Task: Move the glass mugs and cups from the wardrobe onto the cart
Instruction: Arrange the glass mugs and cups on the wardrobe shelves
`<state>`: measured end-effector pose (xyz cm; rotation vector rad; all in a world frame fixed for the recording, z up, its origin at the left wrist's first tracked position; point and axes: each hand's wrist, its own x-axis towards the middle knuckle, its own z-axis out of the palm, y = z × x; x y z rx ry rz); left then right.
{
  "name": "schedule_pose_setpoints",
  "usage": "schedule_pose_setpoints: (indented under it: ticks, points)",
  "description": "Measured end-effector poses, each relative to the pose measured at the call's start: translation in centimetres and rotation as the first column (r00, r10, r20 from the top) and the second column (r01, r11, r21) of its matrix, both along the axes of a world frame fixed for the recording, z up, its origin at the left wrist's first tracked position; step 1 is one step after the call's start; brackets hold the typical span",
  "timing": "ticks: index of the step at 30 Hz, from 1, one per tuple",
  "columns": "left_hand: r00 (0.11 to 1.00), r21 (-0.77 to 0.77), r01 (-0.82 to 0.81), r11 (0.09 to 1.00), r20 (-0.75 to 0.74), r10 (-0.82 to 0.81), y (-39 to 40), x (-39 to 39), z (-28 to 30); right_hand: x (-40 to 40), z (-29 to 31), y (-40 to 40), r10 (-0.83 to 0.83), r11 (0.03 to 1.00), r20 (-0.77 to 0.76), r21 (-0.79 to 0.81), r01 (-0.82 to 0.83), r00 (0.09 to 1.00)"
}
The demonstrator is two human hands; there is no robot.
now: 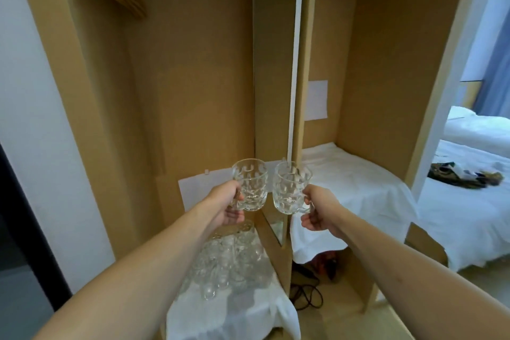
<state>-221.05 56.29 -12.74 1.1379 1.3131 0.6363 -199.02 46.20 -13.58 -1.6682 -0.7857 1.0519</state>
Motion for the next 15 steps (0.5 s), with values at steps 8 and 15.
schedule_pose_setpoints:
  ticks: [8, 15]
  points:
    - [0.999, -0.036, 0.023, 0.999, 0.028, -0.022, -7.5, 9.6, 0.1, 9.3, 0.5, -8.7, -0.058, 0.998, 0.008, -0.029, 0.058, 0.998]
    - [0.998, -0.055, 0.057, 0.997, 0.019, -0.056, -11.3, 17.4, -0.2, 16.4, 0.0, -13.6, -0.13, 0.991, -0.043, -0.04, 0.128, 0.991]
